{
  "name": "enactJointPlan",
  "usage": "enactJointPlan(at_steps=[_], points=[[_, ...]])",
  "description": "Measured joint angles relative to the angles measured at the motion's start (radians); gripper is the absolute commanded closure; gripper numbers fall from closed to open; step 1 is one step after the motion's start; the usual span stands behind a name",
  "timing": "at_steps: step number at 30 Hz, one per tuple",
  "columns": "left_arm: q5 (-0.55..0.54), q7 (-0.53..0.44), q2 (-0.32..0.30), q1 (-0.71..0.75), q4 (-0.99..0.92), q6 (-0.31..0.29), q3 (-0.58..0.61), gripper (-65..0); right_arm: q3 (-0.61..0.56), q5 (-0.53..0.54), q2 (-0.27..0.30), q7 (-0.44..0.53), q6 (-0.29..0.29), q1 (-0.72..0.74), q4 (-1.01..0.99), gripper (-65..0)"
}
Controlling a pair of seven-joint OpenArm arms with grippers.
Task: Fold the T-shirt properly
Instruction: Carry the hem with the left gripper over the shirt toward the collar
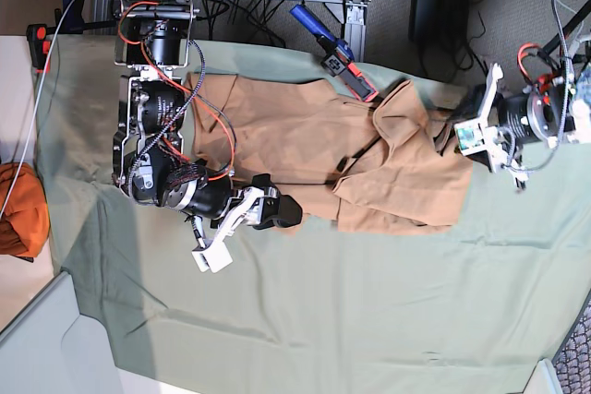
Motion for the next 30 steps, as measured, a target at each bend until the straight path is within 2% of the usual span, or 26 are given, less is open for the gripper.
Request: enactJointPlan(at_steps=[4, 14, 18, 24, 30], points=[[0.071, 0.003, -0.018, -0.033, 0.042, -0.001, 0.026, -30.1, 0.0, -0.001, 0.0, 0.003, 0.0, 0.0, 0.0, -31.0], [0.062, -0.006, -0.033, -0.04, 0.12, -0.002, 0.07, -30.1, 0.0, -0.019, 0.0, 0.007, 0.0, 0.0, 0.0, -31.0], [0.063, -0.011, -0.002, -0.04, 0.12, -0.001, 0.08, -30.2, 0.0, -0.019, 0.0, 0.008, 0.0, 0.0, 0.0, -31.0], [0.064, -0.014, 0.089, -0.047, 0.085, 0.002, 0.08, -31.3, 0.0, -0.018, 0.0, 0.008, 0.0, 0.0, 0.0, -31.0], [0.053, -0.013, 0.117, -0.067, 0.041, 0.002, 0.08, -31.9, 0.0, -0.021, 0.0, 0.011, 0.0, 0.0, 0.0, -31.0]])
